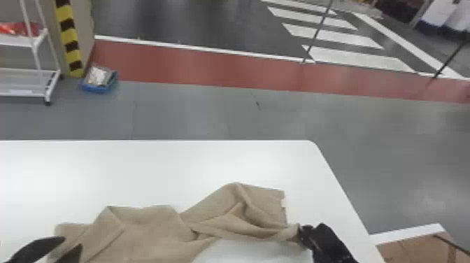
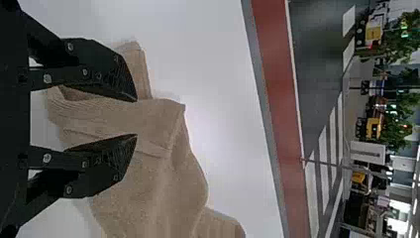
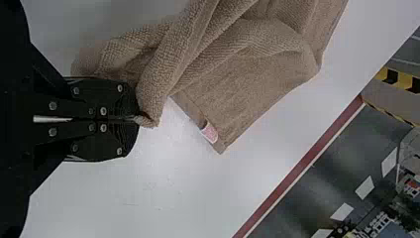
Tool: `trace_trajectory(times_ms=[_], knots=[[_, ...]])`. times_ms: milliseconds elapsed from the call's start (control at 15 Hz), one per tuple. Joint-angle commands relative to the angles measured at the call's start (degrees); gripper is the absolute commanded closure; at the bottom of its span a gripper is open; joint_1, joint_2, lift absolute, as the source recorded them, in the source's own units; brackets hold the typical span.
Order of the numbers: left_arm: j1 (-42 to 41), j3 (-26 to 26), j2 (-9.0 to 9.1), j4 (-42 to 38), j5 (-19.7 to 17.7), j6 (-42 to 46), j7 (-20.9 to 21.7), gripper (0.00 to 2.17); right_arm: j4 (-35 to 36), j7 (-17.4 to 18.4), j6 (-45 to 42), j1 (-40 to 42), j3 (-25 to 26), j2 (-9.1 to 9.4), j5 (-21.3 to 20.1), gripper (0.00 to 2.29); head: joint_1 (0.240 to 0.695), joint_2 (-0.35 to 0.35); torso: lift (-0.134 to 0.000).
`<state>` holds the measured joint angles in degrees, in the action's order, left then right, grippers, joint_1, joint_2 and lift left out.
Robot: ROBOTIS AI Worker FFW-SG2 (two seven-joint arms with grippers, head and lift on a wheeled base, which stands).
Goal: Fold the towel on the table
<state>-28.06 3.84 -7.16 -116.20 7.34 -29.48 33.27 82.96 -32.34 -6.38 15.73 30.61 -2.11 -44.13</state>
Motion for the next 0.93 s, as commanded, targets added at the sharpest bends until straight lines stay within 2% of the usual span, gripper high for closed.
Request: trace_trajectory(times_ms=[0,67,200,467,667,867], knots=[[-0.1,-4.8,0.04,-1.2,0.4,0.0,-2.2,0.10,0.0,0.0,0.0,0.0,0.0,0.08,-0.1,1.95,0.695,-0.345,0.000],[0.2,-7.2,-0.05,-1.1,0.8,0.0,-4.4,0.14,0.0,-0.1,0.0,0.0,0.0,0.08,-0.2,1.95,0.695,-0.350,0.000],[2.1,-13.5,-0.13,1.0,4.0,0.0,-8.8,0.21,0.0,0.0,0.0,0.0,-0.3,0.08,-0.2,1.95,0.695,-0.350,0.000],[10.0,-22.7,-0.05,9.0,4.9,-2.5,-19.5,0.21,0.0,-0.1,0.2,-0.1,-0.8,0.35,-0.3,1.95,0.695,-0.350,0.000],[15.0,-26.1,0.48,13.5,4.8,-7.7,-22.0,0.27,0.0,0.0,0.0,-0.1,-0.6,0.35,-0.3,1.95,0.695,-0.350,0.000],[18.0,-26.9,1.36,17.8,4.7,-7.7,-26.2,0.27,-0.1,0.0,0.0,-0.1,-0.6,0.35,-0.2,1.95,0.695,-0.350,0.000]])
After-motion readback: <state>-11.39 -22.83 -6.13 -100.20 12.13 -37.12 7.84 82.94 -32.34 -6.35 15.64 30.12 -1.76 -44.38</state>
